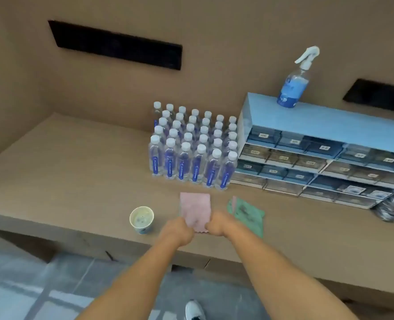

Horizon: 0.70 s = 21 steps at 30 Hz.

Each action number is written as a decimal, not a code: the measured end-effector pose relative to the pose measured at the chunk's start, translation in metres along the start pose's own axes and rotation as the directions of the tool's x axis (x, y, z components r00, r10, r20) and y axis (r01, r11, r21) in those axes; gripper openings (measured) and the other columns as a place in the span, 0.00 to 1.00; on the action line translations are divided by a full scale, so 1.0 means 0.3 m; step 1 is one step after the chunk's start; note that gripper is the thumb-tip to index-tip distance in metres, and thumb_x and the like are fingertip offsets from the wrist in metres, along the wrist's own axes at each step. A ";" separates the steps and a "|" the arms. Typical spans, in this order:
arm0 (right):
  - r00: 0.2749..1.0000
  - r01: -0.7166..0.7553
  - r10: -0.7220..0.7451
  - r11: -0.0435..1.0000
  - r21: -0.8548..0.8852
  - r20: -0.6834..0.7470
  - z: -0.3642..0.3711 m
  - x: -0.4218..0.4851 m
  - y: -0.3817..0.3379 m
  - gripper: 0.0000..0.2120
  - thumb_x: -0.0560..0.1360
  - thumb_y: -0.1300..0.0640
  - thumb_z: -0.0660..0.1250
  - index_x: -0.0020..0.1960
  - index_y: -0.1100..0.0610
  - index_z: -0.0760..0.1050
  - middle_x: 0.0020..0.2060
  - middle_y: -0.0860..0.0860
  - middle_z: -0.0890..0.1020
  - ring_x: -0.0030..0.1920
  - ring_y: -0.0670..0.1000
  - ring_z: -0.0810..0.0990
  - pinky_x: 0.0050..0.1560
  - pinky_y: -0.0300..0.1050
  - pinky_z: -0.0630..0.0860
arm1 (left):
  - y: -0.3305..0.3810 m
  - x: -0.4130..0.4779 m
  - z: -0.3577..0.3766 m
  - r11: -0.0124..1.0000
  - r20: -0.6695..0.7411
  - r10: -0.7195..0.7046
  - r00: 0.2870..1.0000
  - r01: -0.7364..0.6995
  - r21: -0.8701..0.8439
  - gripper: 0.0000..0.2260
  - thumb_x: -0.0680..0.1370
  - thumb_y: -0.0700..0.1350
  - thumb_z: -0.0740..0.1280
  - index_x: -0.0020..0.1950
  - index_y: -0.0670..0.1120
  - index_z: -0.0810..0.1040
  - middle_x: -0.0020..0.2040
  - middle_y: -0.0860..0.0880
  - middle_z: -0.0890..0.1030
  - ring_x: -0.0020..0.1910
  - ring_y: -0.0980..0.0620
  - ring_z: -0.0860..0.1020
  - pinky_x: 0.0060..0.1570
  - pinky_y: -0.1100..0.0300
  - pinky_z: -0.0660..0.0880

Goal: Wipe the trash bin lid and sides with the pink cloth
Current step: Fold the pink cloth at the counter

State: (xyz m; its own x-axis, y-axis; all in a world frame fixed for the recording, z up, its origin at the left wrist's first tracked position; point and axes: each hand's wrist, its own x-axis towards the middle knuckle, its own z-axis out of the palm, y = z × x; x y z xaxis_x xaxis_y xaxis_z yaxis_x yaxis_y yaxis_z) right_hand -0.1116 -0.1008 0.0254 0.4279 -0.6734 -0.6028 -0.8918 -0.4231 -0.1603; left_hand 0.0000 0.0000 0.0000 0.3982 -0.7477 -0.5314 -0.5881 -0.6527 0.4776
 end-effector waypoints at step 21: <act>0.975 -0.214 -0.014 0.164 0.963 0.220 0.001 0.510 0.054 0.10 0.73 0.72 0.67 0.49 0.59 0.79 0.44 0.60 0.84 0.44 0.57 0.82 0.47 0.51 0.80 | 0.049 0.376 0.006 0.235 0.201 -0.469 0.860 0.341 -0.910 0.08 0.76 0.31 0.65 0.54 0.30 0.78 0.55 0.30 0.82 0.49 0.38 0.82 0.51 0.40 0.80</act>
State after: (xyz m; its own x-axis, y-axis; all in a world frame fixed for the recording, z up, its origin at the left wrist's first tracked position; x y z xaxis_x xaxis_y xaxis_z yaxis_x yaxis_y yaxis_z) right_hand -0.0605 -0.2106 -0.0697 0.3980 -0.5177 -0.7574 -0.3798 0.6585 -0.6497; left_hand 0.0350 -0.0937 -0.0542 0.4764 -0.3125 -0.8218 0.6385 -0.5196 0.5677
